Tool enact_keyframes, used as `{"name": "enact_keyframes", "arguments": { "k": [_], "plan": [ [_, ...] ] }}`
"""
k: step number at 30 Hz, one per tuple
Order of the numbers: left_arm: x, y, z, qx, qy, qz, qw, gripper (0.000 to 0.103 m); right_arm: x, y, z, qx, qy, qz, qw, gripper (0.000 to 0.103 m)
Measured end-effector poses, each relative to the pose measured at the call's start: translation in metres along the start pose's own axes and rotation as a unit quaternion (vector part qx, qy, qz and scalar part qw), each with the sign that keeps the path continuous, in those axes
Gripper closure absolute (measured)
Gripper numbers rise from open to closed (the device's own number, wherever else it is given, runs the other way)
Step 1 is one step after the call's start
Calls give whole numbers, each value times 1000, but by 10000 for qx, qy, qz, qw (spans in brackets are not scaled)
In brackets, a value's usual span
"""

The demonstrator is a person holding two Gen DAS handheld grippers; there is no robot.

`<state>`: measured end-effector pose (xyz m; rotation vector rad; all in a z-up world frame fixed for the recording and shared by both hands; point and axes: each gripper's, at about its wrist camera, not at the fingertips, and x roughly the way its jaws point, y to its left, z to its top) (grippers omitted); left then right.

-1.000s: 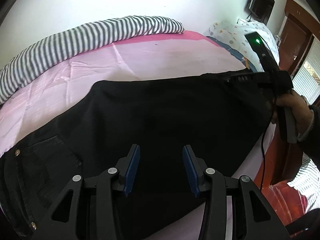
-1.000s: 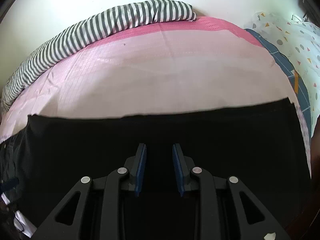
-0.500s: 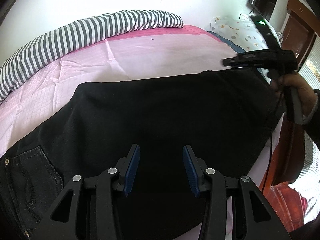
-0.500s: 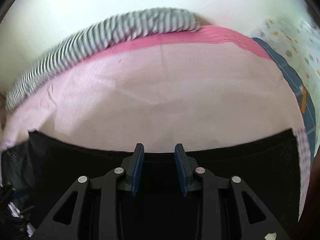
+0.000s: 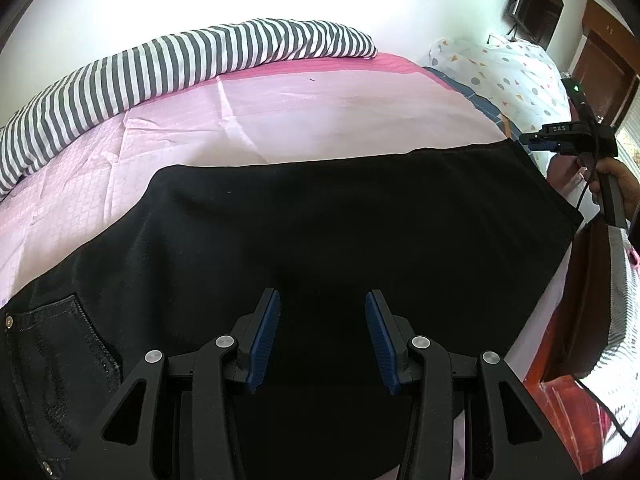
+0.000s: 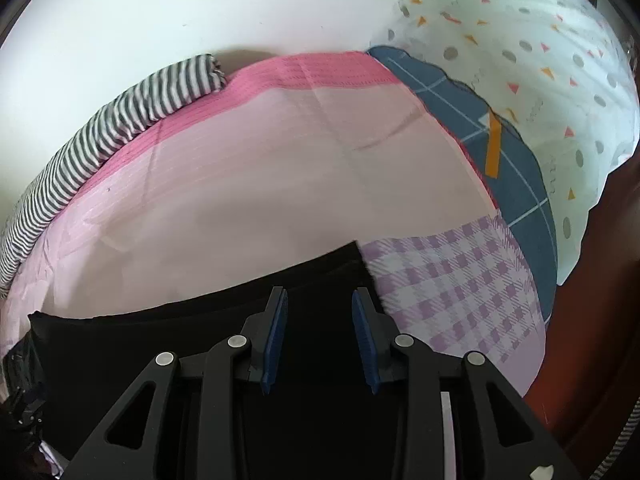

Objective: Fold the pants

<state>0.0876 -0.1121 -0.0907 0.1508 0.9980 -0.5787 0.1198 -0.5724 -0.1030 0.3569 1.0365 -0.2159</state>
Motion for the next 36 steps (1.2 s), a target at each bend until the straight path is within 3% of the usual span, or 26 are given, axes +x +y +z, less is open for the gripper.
{"name": "enact_keyframes", "arguments": {
  "k": [6, 10, 17, 24, 34, 36],
  "plan": [
    [4, -3, 4, -12, 42, 55, 10000, 57, 22, -7, 5, 77, 166, 150, 9997, 72],
    [8, -5, 5, -13, 66, 74, 9999, 57, 22, -6, 4, 14, 51, 75, 10000, 97],
    [12, -6, 5, 0, 77, 130, 9999, 57, 8, -1, 8, 17, -366, 9, 9993, 100],
    [14, -6, 8, -43, 42, 121, 9999, 57, 7, 1, 15, 47, -476, -123, 9988, 100],
    [20, -9, 5, 130, -44, 140, 9998, 56, 31, 2, 11, 14, -308, -519, 9982, 101],
    [22, -11, 5, 224, -66, 210, 9995, 55, 30, 6, 13, -51, -194, -586, 9981, 93]
  ]
}}
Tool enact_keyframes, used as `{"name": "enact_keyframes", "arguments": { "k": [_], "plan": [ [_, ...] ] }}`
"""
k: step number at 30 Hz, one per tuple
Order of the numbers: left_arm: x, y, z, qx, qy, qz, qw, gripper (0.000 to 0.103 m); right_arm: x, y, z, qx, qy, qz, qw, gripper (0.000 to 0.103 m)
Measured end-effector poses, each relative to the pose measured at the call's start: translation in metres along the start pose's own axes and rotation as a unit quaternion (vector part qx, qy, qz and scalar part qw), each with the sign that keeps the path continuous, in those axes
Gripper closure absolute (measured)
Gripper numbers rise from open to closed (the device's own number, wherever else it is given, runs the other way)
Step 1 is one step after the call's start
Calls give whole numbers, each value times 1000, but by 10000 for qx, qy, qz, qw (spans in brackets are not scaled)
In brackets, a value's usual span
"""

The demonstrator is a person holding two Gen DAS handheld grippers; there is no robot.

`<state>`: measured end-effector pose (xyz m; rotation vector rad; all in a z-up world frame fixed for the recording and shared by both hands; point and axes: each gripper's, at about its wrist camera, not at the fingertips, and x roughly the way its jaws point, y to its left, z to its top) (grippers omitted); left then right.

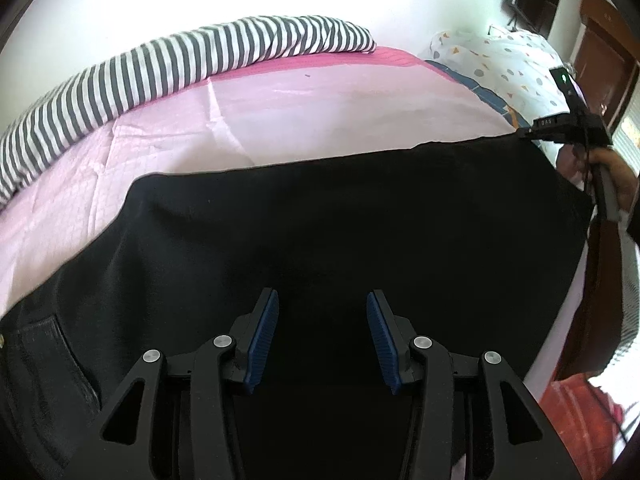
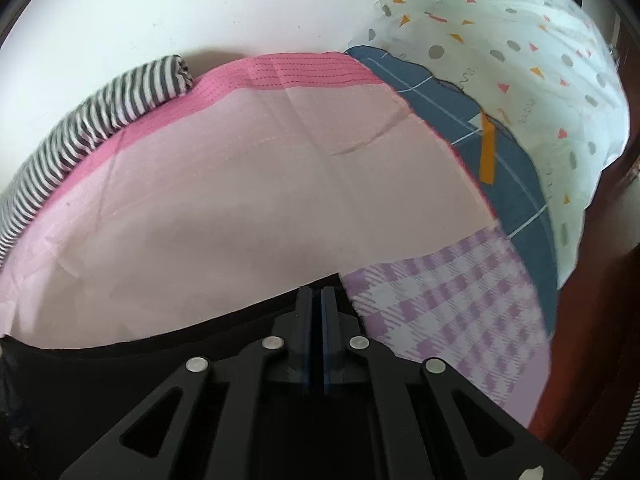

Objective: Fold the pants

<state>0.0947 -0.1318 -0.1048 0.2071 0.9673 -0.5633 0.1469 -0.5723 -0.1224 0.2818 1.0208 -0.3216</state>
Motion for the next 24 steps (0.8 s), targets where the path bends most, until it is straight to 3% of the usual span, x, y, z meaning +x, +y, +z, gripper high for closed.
{"name": "enact_keyframes", "arguments": {
  "k": [2, 4, 7, 12, 19, 24],
  "plan": [
    [2, 0, 2, -28, 1, 29, 10000, 54, -11, 0, 1, -19, -80, -81, 9999, 79],
    [1, 2, 3, -118, 43, 7, 9999, 54, -33, -7, -2, 213, -275, 200, 9992, 75],
    [-7, 5, 2, -300, -3, -109, 9995, 54, -70, -24, -16, 674, -482, 608, 9947, 74],
    [-28, -2, -6, -179, -218, -158, 9995, 54, -114, -58, -69, 1468, -573, 1174, 9805, 72],
    [-40, -10, -21, -33, -172, -269, 9995, 54, -108, -72, -152, 2165, -169, 1397, 9661, 72],
    [-47, -12, -25, -39, -233, -232, 9995, 54, -90, -73, -171, 2309, -26, 1405, 9628, 72]
  ]
}}
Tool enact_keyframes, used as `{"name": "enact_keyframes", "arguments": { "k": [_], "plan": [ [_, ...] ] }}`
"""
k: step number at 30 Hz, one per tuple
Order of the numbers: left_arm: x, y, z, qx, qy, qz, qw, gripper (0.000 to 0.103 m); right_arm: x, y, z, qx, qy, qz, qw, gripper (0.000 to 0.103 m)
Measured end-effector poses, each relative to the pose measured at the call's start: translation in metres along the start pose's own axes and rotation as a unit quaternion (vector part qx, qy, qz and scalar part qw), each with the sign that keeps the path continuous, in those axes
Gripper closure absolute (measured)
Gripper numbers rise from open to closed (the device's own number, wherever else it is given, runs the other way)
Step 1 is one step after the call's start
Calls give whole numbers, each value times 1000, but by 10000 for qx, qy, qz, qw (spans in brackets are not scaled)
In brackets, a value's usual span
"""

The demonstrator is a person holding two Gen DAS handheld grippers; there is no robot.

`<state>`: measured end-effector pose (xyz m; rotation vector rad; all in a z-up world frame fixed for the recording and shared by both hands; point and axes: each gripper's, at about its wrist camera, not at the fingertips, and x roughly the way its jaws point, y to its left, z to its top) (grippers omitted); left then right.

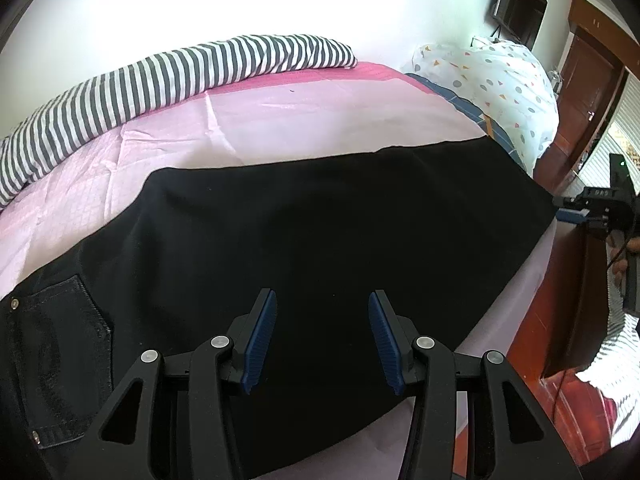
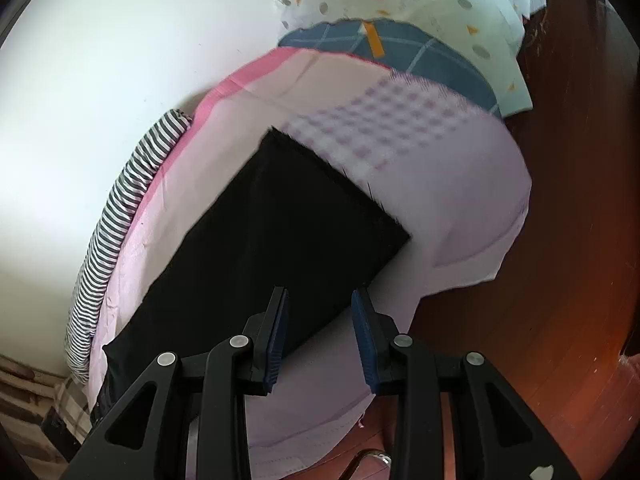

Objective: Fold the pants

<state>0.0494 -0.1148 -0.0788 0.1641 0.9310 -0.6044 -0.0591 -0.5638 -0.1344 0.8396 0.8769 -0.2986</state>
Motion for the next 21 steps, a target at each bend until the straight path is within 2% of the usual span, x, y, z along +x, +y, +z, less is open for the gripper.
{"name": "enact_keyframes", "arguments": {
  "k": [13, 21],
  "plan": [
    [4, -8, -1, 135, 75, 49, 9999, 54, 2, -20, 1, 299, -172, 165, 9993, 74],
    [15, -20, 3, 293, 201, 4, 9994, 54, 12, -24, 21, 389, -356, 360, 9980, 73]
  ]
}}
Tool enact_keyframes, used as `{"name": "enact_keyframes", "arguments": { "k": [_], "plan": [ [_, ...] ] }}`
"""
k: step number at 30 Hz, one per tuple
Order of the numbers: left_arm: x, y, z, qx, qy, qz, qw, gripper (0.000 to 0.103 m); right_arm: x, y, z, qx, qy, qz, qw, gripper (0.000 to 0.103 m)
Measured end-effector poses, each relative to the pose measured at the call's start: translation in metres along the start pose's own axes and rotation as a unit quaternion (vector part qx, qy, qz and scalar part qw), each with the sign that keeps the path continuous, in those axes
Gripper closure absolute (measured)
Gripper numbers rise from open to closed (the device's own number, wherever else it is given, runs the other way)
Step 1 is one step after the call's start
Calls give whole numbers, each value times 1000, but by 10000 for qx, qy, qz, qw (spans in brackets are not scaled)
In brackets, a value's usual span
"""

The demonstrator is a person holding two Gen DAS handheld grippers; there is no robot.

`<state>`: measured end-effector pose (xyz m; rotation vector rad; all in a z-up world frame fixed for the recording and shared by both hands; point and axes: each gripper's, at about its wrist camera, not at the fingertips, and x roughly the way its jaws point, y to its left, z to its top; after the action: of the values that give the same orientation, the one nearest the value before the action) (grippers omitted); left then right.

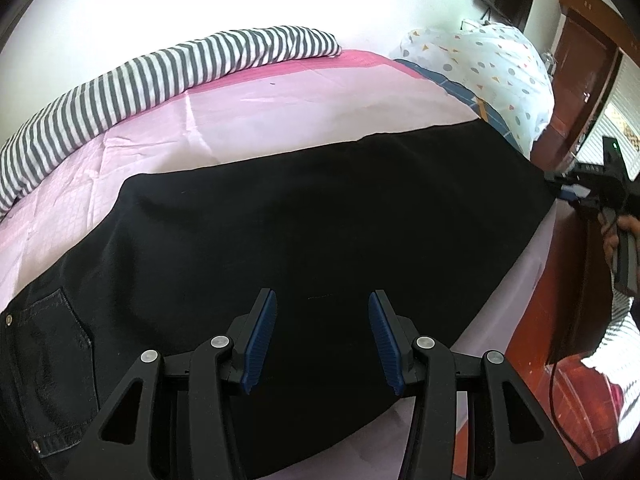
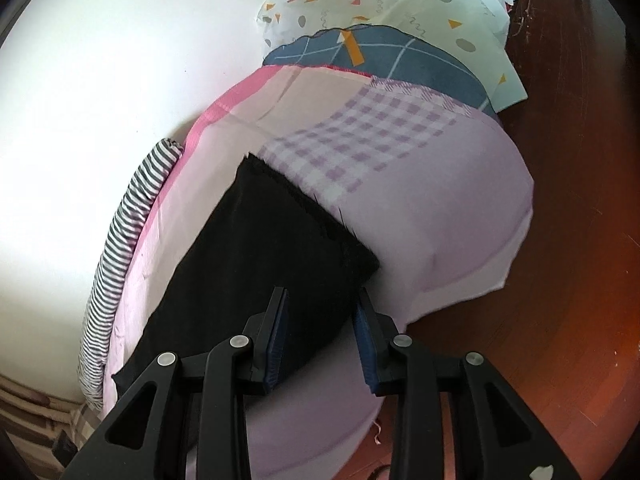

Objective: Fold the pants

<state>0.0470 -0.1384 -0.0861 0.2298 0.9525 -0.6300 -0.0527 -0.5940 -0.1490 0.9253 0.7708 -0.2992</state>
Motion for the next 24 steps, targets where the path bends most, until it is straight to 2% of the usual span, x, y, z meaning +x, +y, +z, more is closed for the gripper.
{"name": "enact_keyframes", "arguments": {
  "k": [5, 10, 12, 13, 16, 20, 24],
  "plan": [
    [4, -3, 1, 14, 55, 3, 10000, 54, 8, -4, 11, 110, -91, 306, 9994, 93],
    [13, -2, -1, -39, 174, -34, 9998, 54, 3, 5, 11, 77, -151, 380, 9991, 96],
    [21, 1, -2, -148, 298, -70, 9994, 54, -4, 12, 13, 247, -214, 765, 9965, 97],
    [20, 1, -3, -155, 229, -67, 9996, 54, -8, 19, 15, 235, -254, 862, 9957, 97],
    [15, 5, -2, -210, 224, -99, 9995, 54, -15, 52, 14, -54, -233, 1094, 9937, 97],
    [-4, 21, -2, -418, 29, -133, 9990, 54, -15, 119, 2, -699, -43, 1404, 9876, 97],
    [-28, 50, -4, -886, -152, -257, 9956, 53, -4, 191, -26, -1387, 276, 1694, 9754, 97]
  ]
}}
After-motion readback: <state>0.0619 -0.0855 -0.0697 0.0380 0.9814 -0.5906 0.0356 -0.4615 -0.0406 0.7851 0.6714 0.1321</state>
